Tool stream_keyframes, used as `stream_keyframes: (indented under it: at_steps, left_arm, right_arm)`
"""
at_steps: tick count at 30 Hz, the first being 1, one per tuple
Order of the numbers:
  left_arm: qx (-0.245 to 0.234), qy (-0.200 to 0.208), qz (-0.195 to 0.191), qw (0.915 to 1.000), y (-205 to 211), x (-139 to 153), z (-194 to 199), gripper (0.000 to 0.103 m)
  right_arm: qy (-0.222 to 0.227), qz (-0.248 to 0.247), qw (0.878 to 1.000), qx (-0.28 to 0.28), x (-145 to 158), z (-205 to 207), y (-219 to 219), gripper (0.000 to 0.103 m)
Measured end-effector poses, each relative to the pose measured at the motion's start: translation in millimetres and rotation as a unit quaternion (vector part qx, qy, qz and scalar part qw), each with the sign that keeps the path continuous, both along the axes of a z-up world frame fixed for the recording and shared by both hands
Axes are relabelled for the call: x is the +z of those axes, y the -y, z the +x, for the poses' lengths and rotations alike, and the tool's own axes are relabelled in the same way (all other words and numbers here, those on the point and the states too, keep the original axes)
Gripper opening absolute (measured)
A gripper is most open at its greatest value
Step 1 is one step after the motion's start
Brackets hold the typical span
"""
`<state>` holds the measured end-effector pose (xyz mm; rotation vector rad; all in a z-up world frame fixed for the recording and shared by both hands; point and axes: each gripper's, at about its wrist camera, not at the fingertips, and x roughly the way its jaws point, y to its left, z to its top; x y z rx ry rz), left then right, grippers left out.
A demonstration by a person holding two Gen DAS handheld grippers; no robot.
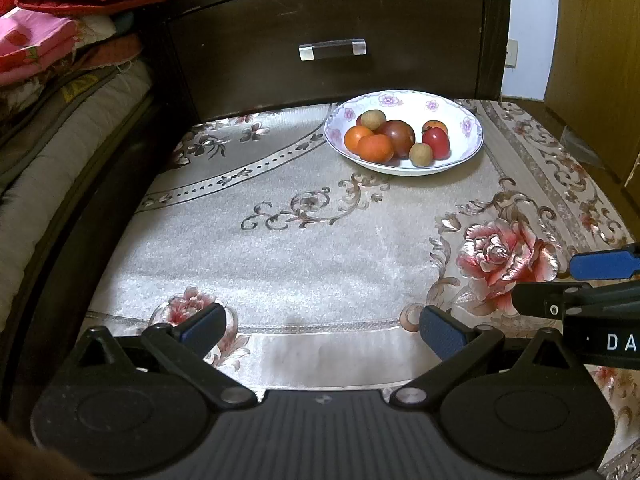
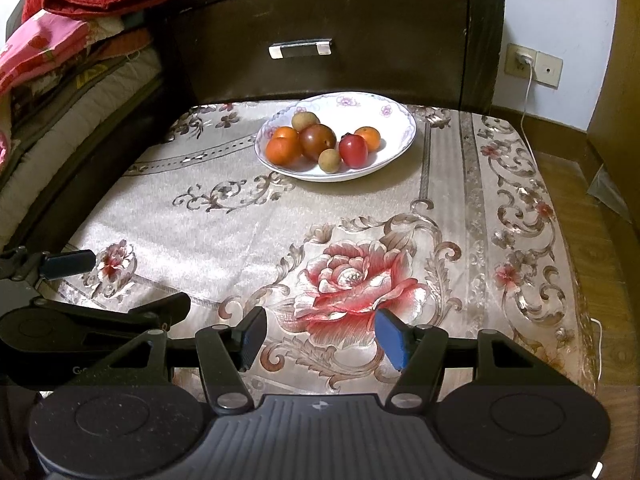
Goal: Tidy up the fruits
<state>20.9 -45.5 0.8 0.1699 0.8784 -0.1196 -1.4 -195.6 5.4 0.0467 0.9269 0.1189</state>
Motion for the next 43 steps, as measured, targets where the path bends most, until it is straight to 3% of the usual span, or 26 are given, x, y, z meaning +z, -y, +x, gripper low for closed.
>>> stream_keyframes:
  at_steps: [43]
  left_arm:
    - [0.001,0.009,0.016,0.9998,-2.2,3.4,-5.8,0.103]
  right_arm:
    - [-0.004,-0.007,1.000,0.010,-1.6,-3.4,-4.6,0.058]
